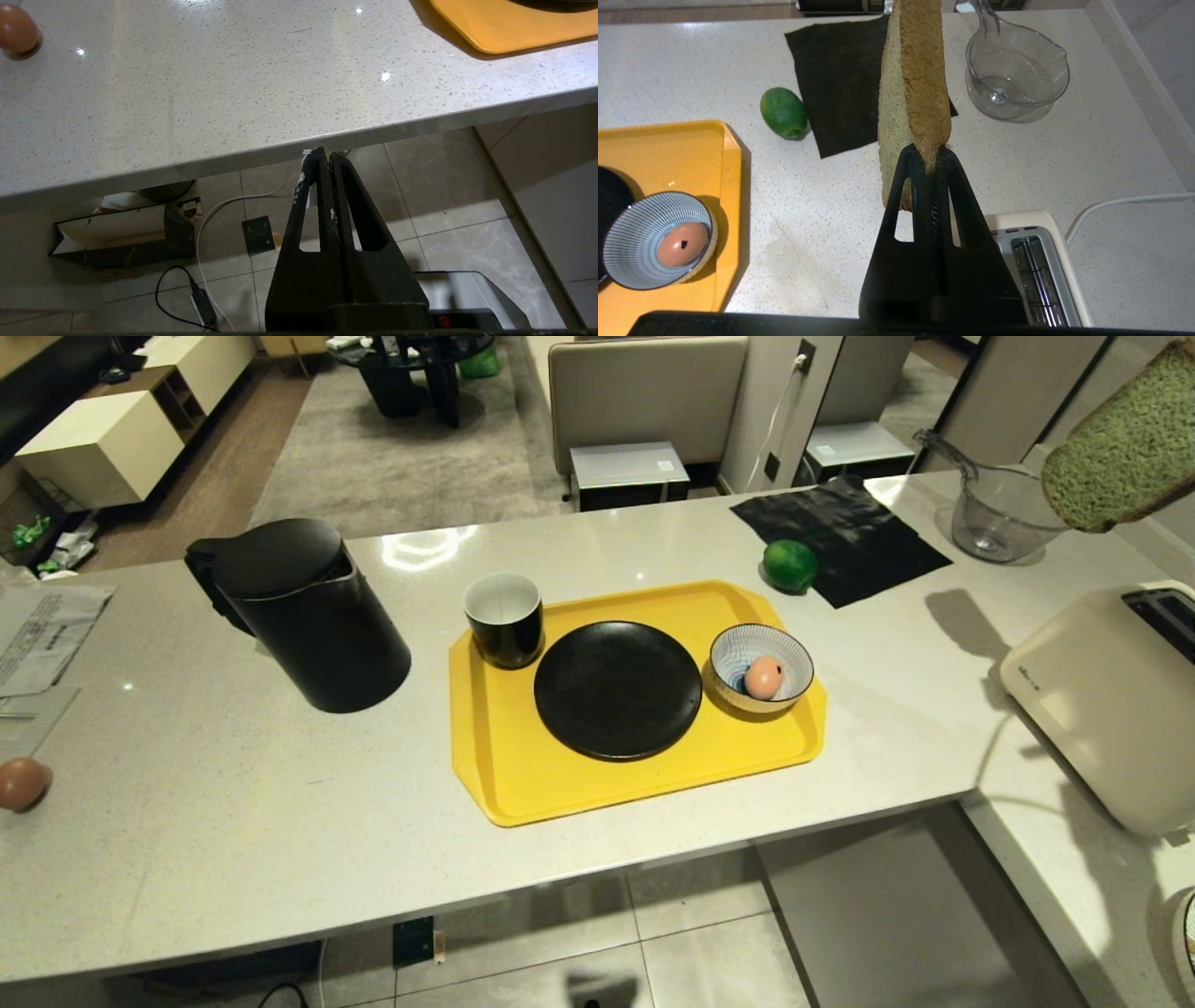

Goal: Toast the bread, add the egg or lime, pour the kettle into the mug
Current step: Put the bread slices in the toaster

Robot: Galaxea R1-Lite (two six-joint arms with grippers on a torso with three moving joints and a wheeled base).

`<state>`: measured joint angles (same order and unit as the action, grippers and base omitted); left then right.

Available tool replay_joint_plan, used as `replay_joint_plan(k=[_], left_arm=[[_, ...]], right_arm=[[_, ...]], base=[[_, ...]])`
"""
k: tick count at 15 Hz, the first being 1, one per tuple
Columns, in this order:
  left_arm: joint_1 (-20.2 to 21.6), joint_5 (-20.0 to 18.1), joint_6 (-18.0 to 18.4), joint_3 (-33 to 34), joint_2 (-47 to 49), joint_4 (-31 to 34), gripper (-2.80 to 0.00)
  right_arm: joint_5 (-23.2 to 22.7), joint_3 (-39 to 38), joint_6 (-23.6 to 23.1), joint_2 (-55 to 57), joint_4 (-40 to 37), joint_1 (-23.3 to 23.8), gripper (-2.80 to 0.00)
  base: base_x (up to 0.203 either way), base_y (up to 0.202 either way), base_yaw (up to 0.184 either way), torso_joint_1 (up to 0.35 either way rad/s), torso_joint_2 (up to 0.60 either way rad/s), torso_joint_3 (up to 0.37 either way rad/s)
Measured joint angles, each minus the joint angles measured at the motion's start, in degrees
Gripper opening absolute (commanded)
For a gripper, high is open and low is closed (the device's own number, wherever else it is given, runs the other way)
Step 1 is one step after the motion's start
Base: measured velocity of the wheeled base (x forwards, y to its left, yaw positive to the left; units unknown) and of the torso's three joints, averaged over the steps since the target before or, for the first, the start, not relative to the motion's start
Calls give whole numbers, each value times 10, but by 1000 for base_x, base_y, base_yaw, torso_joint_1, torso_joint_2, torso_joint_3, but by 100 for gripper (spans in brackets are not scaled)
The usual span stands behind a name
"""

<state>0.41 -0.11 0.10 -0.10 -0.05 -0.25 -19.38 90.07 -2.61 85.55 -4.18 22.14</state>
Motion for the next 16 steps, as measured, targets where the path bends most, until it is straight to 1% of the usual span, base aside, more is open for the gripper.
replay_joint_plan(k=[4, 12, 16], left_arm=[[0, 0, 0, 0, 0, 0, -280], [0, 0, 0, 0, 0, 0, -280], [0, 0, 0, 0, 0, 0, -280]], right_arm=[[-10, -7, 0, -4, 0, 0, -280], [-14, -10, -1, -11, -1, 0, -280], [-20, -30, -7, -24, -2, 0, -280]], base=[[0, 0, 0, 0, 0, 0], [0, 0, 0, 0, 0, 0], [0, 0, 0, 0, 0, 0]])
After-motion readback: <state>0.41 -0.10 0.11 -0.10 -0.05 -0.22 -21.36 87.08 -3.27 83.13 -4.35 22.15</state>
